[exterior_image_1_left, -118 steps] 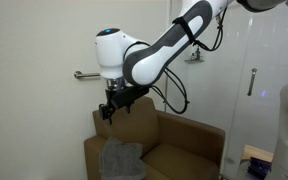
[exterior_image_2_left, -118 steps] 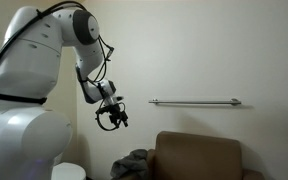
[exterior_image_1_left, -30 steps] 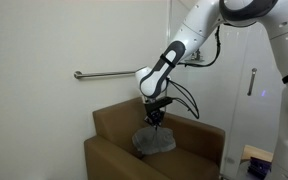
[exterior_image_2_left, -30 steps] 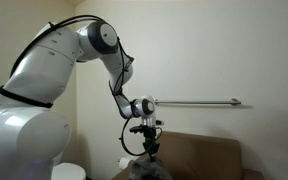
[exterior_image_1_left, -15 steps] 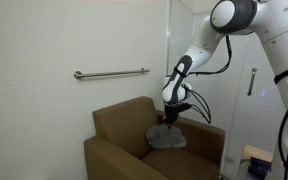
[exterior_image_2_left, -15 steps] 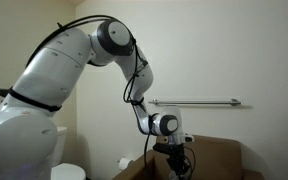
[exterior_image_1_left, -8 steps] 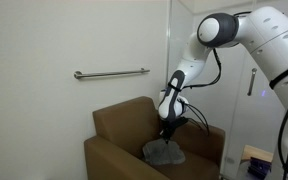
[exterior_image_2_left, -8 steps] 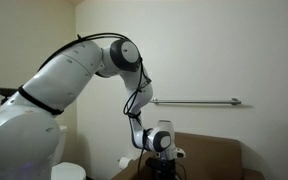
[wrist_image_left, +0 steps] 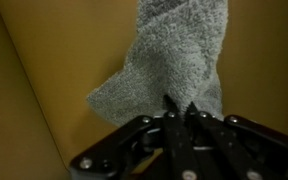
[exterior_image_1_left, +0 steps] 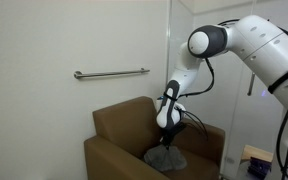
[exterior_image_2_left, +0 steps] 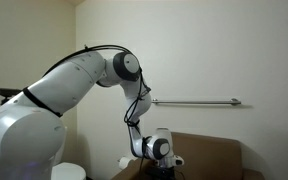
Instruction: Put the towel on the seat of the chair
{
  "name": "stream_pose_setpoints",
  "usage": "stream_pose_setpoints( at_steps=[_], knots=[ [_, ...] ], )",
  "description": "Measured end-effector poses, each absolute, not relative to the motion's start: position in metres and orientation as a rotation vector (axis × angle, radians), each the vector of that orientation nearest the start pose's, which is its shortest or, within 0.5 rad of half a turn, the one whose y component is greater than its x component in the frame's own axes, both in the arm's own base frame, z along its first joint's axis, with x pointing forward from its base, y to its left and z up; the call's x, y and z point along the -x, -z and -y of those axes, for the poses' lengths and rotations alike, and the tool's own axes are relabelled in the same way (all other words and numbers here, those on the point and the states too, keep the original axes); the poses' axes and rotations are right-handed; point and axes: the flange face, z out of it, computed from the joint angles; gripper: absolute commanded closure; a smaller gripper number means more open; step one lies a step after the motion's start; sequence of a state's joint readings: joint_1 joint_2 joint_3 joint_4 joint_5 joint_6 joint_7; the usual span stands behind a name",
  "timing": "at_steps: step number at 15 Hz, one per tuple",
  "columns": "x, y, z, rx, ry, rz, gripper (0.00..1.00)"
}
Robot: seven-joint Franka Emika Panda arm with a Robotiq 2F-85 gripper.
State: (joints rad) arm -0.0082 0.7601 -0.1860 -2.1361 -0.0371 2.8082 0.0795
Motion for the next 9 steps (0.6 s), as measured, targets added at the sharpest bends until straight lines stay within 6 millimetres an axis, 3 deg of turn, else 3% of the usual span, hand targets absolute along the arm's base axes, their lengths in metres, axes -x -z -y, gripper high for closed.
stream_pose_setpoints(
  at_steps=[6,7,9],
  knots=[
    [-0.5229,-0.0423,0.108,3.273,-0.158,-0.344,0.95],
    [-0.5229,-0.0424,0.1083,3.274,-0.164,-0.352,0.65],
    [-0.523,-0.0423,0.1079,3.273,-0.174,-0.372,0.58]
  ],
)
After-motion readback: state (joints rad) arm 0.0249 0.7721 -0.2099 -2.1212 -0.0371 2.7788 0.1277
